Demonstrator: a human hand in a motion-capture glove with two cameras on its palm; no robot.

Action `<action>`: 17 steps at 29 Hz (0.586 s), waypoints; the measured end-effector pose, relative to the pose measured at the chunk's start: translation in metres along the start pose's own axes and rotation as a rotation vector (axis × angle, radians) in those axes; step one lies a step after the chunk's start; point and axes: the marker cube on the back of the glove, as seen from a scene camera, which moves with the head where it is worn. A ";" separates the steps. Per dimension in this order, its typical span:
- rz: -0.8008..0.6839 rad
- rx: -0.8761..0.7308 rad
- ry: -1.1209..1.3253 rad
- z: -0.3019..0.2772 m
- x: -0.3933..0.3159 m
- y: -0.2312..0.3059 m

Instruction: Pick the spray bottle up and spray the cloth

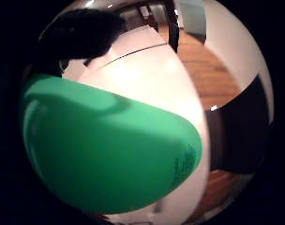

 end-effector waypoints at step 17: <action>-0.261 -0.139 0.593 0.019 -0.049 -0.007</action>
